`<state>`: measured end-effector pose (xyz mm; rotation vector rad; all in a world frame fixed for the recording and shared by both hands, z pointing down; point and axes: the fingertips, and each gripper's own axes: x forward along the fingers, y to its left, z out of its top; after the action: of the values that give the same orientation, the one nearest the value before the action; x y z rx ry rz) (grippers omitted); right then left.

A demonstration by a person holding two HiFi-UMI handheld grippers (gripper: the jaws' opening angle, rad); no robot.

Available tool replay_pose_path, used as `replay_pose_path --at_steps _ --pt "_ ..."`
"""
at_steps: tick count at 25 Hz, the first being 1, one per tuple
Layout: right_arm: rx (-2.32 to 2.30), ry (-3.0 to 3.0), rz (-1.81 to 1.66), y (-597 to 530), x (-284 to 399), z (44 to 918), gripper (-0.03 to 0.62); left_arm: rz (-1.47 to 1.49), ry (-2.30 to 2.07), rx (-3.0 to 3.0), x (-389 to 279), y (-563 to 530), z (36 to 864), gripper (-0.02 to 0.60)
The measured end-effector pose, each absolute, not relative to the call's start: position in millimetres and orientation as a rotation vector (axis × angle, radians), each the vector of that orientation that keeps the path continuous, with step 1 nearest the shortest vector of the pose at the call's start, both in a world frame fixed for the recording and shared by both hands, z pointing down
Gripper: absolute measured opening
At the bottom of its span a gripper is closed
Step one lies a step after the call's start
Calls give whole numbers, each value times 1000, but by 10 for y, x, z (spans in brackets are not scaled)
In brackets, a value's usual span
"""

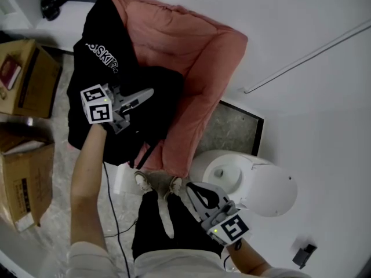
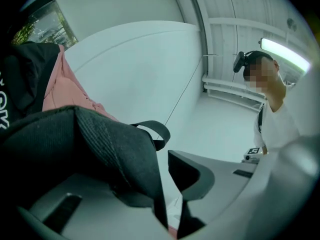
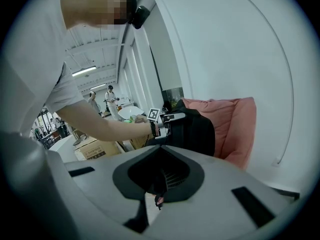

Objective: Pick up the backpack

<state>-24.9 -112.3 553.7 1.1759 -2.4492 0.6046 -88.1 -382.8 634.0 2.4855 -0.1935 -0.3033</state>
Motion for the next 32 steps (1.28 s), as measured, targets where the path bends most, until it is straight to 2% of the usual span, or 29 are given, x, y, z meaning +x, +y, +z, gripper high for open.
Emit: replay_pose_path --at_steps 2,5,19,27,32 --pt "1168 -2453 605 -1138 -283 5553 20 -339 -163 2476 -910 -3721 6287 78" --pt "1154 -2467 600 -1170 -325 5548 20 -343 -164 2485 -955 -3558 6280 41" --pt "1117 -2475 590 -1116 -337 5588 20 -146 -663 2662 -1043 -3603 6433 40" --pt "1195 -2495 770 -1075 -101 5632 20 -131 -711 2665 -956 -3518 6415 40" --pt "1238 -2491 715 -1044 40 5621 20 -93 -750 2695 -901 -3344 6393 40"
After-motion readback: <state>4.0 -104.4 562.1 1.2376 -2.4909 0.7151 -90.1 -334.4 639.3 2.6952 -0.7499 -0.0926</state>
